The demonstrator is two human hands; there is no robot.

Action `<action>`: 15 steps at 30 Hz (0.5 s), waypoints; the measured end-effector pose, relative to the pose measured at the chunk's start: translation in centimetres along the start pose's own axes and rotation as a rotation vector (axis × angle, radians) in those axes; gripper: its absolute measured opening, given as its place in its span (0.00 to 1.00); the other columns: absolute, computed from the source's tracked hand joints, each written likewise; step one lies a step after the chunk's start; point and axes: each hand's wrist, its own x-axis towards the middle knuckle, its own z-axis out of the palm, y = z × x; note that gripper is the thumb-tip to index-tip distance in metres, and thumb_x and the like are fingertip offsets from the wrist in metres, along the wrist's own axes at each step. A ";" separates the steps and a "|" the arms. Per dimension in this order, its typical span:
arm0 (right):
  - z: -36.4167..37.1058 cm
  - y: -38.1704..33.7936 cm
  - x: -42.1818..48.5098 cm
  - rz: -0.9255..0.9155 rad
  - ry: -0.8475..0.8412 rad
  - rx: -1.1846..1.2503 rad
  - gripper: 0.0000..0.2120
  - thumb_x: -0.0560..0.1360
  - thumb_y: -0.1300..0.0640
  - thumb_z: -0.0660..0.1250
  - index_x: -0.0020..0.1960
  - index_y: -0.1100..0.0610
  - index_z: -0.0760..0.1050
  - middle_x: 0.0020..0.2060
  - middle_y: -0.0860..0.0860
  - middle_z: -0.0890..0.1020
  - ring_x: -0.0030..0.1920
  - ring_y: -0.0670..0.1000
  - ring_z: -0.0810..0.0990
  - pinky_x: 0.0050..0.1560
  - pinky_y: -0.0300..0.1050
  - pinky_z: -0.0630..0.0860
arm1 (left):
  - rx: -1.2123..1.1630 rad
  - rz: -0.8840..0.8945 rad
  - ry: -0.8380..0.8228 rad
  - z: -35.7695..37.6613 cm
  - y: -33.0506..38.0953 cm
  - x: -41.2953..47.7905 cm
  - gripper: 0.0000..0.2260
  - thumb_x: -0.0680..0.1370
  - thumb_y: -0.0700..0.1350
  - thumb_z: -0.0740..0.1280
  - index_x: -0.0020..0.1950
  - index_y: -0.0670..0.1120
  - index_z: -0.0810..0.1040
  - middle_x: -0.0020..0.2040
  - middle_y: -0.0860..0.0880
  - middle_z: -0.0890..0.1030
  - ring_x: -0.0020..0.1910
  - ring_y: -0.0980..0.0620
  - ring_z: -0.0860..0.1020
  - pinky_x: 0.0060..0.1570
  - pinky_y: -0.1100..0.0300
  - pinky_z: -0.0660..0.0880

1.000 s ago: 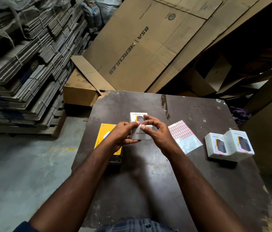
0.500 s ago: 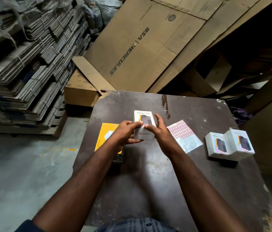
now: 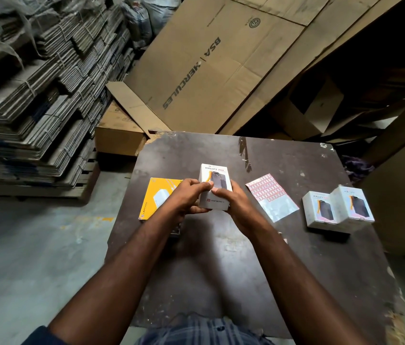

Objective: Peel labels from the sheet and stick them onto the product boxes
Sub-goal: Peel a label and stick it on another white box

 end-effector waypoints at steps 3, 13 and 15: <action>0.2 -0.2 0.1 0.054 0.113 0.076 0.23 0.72 0.65 0.68 0.66 0.61 0.72 0.52 0.56 0.83 0.45 0.52 0.83 0.41 0.45 0.79 | 0.026 0.009 0.010 0.8 -0.3 -0.5 0.11 0.78 0.47 0.70 0.56 0.42 0.78 0.54 0.38 0.82 0.52 0.43 0.84 0.38 0.53 0.83; -2.1 0.4 -2.0 0.191 0.130 0.030 0.18 0.80 0.50 0.64 0.67 0.57 0.72 0.55 0.56 0.82 0.47 0.50 0.82 0.42 0.45 0.77 | -0.005 -0.096 -0.005 2.4 -1.8 -1.8 0.14 0.80 0.47 0.67 0.61 0.40 0.78 0.54 0.38 0.83 0.45 0.46 0.85 0.36 0.56 0.83; -2.4 0.5 -2.4 0.196 0.101 0.015 0.18 0.78 0.55 0.67 0.66 0.57 0.70 0.55 0.56 0.81 0.47 0.50 0.81 0.41 0.45 0.77 | -0.007 -0.098 -0.016 2.9 -1.9 -2.2 0.12 0.80 0.47 0.66 0.60 0.42 0.79 0.55 0.38 0.84 0.45 0.46 0.85 0.37 0.56 0.83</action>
